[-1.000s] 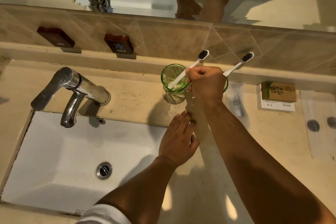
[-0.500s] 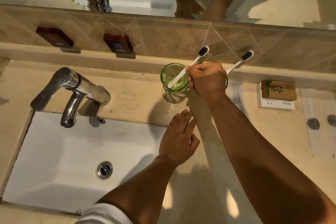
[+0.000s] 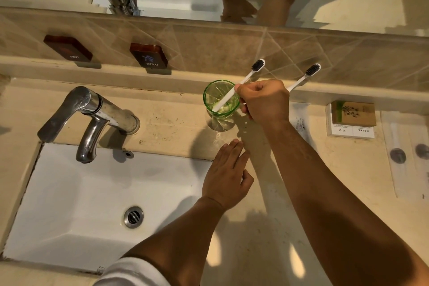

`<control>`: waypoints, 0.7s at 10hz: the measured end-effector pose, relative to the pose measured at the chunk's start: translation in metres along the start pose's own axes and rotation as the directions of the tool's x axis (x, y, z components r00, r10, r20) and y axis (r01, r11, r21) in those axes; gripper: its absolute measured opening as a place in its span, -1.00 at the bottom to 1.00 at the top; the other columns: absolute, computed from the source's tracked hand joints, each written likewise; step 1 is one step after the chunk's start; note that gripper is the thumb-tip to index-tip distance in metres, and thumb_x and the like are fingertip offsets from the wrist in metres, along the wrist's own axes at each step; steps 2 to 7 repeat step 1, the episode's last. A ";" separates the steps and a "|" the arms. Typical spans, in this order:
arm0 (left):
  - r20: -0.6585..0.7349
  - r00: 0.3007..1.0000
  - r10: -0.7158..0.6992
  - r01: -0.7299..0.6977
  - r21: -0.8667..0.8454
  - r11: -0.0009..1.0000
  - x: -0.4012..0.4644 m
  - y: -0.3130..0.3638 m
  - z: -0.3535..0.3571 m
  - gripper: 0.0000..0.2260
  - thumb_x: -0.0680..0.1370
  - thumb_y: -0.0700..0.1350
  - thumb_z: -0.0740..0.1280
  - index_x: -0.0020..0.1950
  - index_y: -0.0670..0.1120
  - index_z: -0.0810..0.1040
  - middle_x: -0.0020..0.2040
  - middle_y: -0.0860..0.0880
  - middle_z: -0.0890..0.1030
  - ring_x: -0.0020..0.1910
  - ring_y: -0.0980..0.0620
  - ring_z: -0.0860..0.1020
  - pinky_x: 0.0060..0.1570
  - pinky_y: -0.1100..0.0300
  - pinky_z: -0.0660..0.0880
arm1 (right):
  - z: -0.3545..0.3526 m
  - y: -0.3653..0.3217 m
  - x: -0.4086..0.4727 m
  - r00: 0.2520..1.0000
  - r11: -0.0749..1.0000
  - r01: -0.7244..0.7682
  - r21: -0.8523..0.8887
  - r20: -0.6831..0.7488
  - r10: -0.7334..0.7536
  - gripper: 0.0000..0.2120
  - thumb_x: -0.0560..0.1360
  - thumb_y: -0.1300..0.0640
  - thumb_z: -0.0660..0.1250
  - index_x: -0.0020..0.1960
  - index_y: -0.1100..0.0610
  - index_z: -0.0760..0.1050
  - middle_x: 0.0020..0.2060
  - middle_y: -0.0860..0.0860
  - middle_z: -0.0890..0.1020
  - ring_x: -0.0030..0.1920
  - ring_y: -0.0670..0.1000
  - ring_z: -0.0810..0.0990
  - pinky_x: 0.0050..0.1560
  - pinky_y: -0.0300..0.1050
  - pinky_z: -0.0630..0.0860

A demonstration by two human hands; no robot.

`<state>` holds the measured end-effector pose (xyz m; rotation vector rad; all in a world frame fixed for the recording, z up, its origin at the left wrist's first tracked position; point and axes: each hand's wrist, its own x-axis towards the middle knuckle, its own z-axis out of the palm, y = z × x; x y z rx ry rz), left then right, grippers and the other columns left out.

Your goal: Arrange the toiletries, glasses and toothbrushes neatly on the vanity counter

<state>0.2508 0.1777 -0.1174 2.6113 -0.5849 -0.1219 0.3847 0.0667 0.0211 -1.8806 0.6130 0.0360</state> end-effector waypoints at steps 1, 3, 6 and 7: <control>-0.029 1.000 0.008 -0.008 0.010 1.000 0.001 -0.001 0.003 -0.55 0.55 -0.06 0.22 0.44 -0.11 0.47 0.50 -0.12 0.45 0.56 -0.06 0.30 0.59 0.01 0.19 | -0.002 0.003 -0.009 0.993 0.999 0.053 0.005 -0.106 -0.052 -0.86 0.44 0.05 0.46 -0.20 0.12 0.68 -0.43 0.01 0.65 -0.38 0.01 0.63 -0.23 -0.05 0.58; -0.029 1.000 0.008 -0.008 0.010 1.000 0.001 -0.001 0.003 -0.55 0.55 -0.06 0.22 0.44 -0.11 0.47 0.50 -0.12 0.45 0.56 -0.06 0.30 0.59 0.01 0.19 | -0.002 0.003 -0.009 0.993 0.999 0.053 0.005 -0.106 -0.052 -0.86 0.44 0.05 0.46 -0.20 0.12 0.68 -0.43 0.01 0.65 -0.38 0.01 0.63 -0.23 -0.05 0.58; -0.029 1.000 0.008 -0.008 0.010 1.000 0.001 -0.001 0.003 -0.55 0.55 -0.06 0.22 0.44 -0.11 0.47 0.50 -0.12 0.45 0.56 -0.06 0.30 0.59 0.01 0.19 | -0.002 0.003 -0.009 0.993 0.999 0.053 0.005 -0.106 -0.052 -0.86 0.44 0.05 0.46 -0.20 0.12 0.68 -0.43 0.01 0.65 -0.38 0.01 0.63 -0.23 -0.05 0.58; -0.029 1.000 0.008 -0.008 0.010 1.000 0.001 -0.001 0.003 -0.55 0.55 -0.06 0.22 0.44 -0.11 0.47 0.50 -0.12 0.45 0.56 -0.06 0.30 0.59 0.01 0.19 | -0.002 0.003 -0.009 0.993 0.999 0.053 0.005 -0.106 -0.052 -0.86 0.44 0.05 0.46 -0.20 0.12 0.68 -0.43 0.01 0.65 -0.38 0.01 0.63 -0.23 -0.05 0.58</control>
